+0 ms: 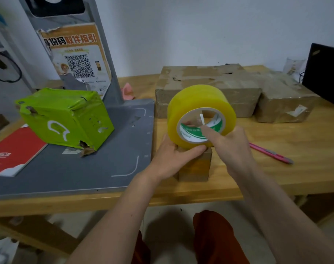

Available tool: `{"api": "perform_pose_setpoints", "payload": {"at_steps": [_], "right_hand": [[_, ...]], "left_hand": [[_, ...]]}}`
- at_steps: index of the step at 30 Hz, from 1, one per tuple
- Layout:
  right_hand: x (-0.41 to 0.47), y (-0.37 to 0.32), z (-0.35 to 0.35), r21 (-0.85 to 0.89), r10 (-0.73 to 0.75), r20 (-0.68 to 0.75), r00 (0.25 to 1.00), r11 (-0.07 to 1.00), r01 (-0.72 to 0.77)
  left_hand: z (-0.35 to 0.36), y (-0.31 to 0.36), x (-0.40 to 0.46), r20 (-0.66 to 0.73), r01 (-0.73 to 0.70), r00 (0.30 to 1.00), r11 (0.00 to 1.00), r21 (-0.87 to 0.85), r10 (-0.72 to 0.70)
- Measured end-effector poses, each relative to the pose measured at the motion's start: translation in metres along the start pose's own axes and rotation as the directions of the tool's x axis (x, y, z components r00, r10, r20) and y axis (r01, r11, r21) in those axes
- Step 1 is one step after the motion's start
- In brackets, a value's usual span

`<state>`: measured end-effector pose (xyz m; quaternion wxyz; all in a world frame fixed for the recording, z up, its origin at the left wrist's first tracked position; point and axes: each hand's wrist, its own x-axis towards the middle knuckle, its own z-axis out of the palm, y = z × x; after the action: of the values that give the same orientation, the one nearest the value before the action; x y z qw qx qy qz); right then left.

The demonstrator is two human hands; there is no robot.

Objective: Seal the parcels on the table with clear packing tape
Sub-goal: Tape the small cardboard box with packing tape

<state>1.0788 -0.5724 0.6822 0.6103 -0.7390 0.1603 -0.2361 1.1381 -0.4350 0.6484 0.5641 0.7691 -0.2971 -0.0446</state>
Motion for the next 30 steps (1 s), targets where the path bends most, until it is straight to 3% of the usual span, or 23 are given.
{"api": "perform_pose_setpoints", "payload": {"at_steps": [3, 5, 9, 12, 15, 18, 21, 26, 30], "right_hand": [[0.006, -0.003, -0.007, -0.163, -0.058, 0.028, 0.998, 0.985, 0.062], [0.008, -0.004, -0.012, -0.161, -0.094, 0.052, 0.994, 0.982, 0.101], [0.014, -0.006, -0.024, 0.169, 0.028, 0.039, 0.999, 0.985, -0.035], [0.016, 0.0, -0.032, 0.524, 0.225, 0.094, 0.97, 0.817, -0.24], [0.014, 0.01, -0.029, 0.652, 0.277, 0.144, 0.95, 0.695, -0.302], [0.01, 0.017, -0.024, 0.685, 0.219, 0.232, 0.948, 0.655, -0.319], [0.006, 0.019, -0.019, 0.598, 0.196, 0.312, 0.93, 0.72, -0.352], [0.012, 0.017, -0.022, 0.564, 0.209, 0.211, 0.955, 0.772, -0.294], [0.014, 0.017, -0.029, 0.584, 0.214, 0.218, 0.952, 0.753, -0.303]], "left_hand": [[0.003, -0.008, -0.001, -0.017, 0.011, 1.0, 0.997, 0.081, -0.01], [0.002, -0.008, -0.002, -0.03, 0.026, 0.999, 0.994, 0.102, -0.024], [0.0, -0.011, -0.004, -0.014, 0.001, 1.0, 0.989, 0.147, 0.001], [-0.001, -0.012, -0.003, 0.003, -0.028, 1.0, 0.982, 0.187, 0.028], [0.0, -0.012, -0.005, -0.007, -0.019, 1.0, 0.984, 0.178, 0.021], [-0.002, -0.004, -0.002, 0.003, 0.015, 1.0, 0.975, 0.224, -0.016], [0.002, 0.016, 0.003, -0.005, 0.052, 0.999, 0.924, 0.379, -0.054], [0.016, 0.023, 0.006, -0.071, 0.057, 0.997, 0.902, 0.429, -0.029], [0.015, 0.016, 0.008, -0.074, 0.067, 0.996, 0.907, 0.417, -0.039]]}}
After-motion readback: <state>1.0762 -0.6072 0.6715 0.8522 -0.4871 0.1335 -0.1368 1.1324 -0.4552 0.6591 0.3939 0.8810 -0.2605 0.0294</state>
